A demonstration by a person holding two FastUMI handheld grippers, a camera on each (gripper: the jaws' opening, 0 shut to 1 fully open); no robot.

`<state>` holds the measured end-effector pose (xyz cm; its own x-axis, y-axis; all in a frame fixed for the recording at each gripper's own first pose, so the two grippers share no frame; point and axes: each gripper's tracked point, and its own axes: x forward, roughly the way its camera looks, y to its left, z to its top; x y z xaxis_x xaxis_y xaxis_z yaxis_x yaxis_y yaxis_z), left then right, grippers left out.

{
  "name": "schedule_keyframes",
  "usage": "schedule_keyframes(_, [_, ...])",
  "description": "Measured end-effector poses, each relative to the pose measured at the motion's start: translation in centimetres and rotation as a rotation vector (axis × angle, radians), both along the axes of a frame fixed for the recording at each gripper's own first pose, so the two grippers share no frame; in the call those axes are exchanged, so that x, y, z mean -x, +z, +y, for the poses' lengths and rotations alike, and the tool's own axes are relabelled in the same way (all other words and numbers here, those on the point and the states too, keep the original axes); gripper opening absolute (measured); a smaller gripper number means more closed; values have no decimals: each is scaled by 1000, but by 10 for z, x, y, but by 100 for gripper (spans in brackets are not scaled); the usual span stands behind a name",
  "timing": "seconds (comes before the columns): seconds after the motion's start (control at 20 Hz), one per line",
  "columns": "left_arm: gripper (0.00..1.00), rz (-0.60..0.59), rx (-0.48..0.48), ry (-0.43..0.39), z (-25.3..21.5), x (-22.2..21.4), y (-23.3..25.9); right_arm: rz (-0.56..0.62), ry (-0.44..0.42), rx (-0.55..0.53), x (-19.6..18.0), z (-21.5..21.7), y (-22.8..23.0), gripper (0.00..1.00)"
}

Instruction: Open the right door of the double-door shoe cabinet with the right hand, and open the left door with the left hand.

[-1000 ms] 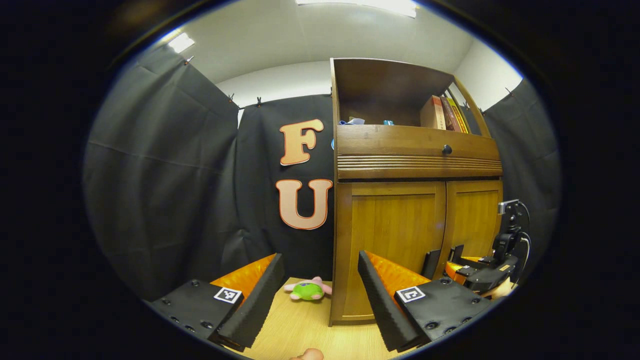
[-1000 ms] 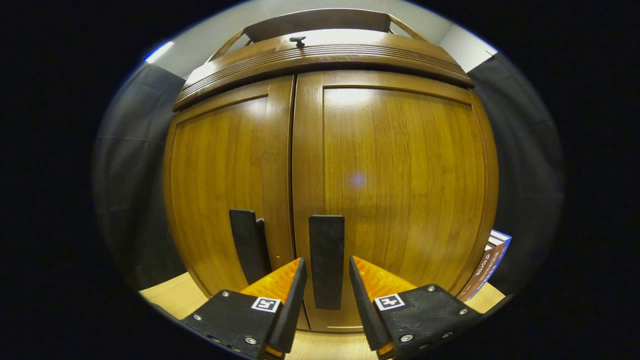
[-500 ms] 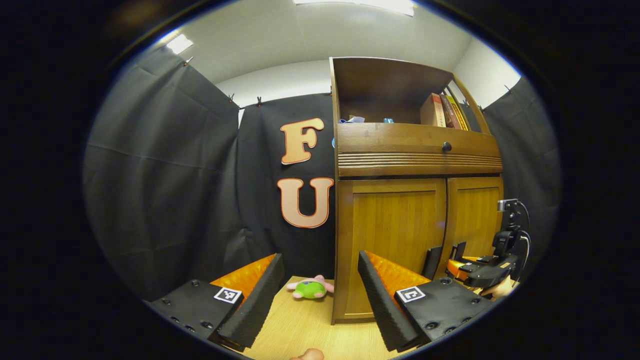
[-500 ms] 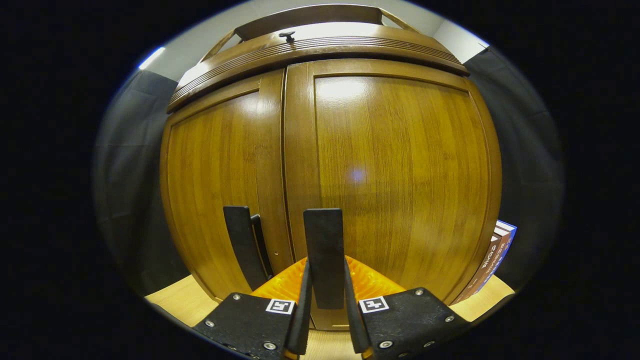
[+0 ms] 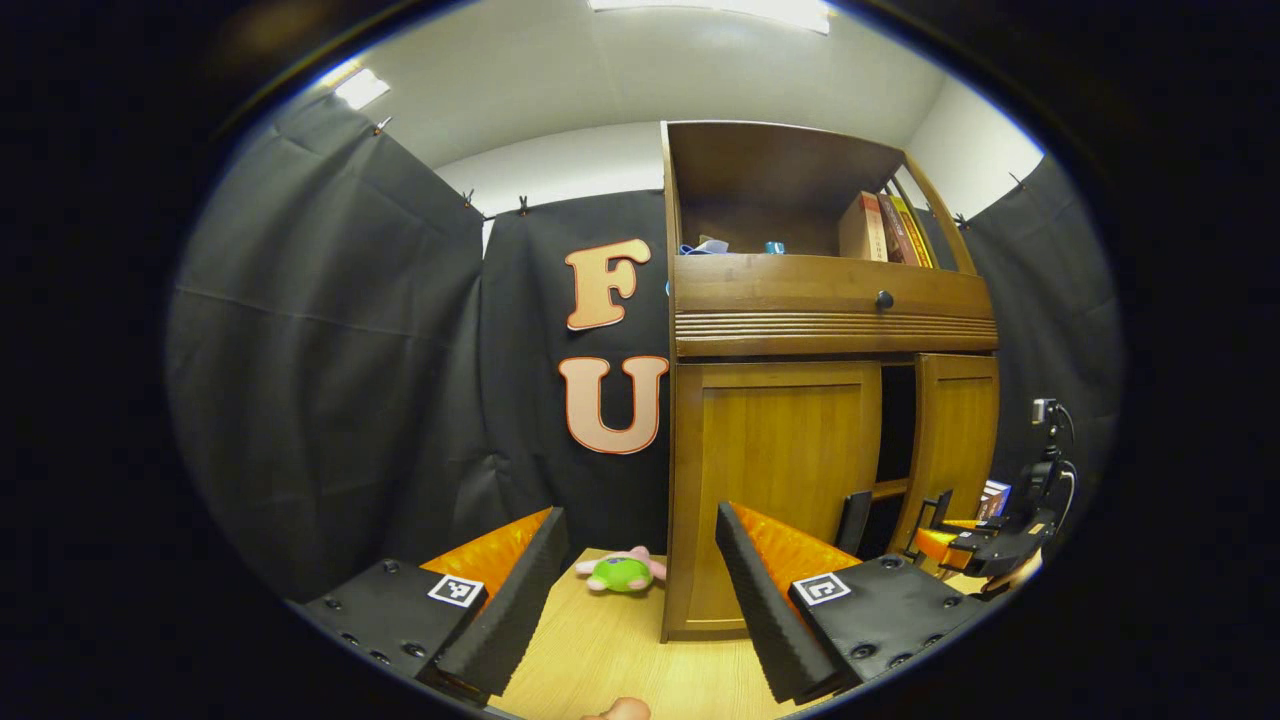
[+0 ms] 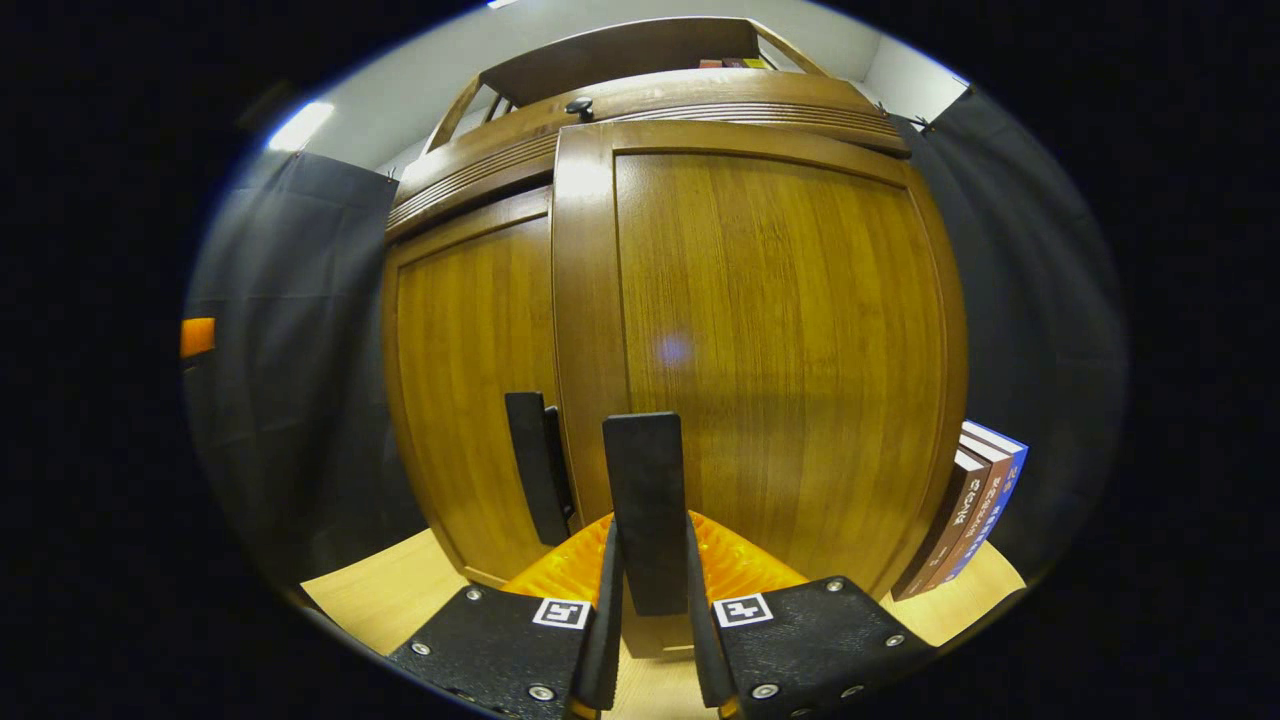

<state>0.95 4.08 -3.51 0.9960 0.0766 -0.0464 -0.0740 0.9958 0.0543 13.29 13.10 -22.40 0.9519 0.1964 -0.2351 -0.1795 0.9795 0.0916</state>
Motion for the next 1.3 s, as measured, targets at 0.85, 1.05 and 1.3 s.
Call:
schedule_keyframes(0.85, [95,14,20,-82,-49,27,1,12,-16,-9,114,-93,27,24])
schedule_keyframes(1.05, [95,14,21,-99,-62,25,0,3,-56,29,134,-123,30,17])
schedule_keyframes(1.3, [95,23,15,-119,-79,24,-3,-1,-114,56,148,-156,36,10])
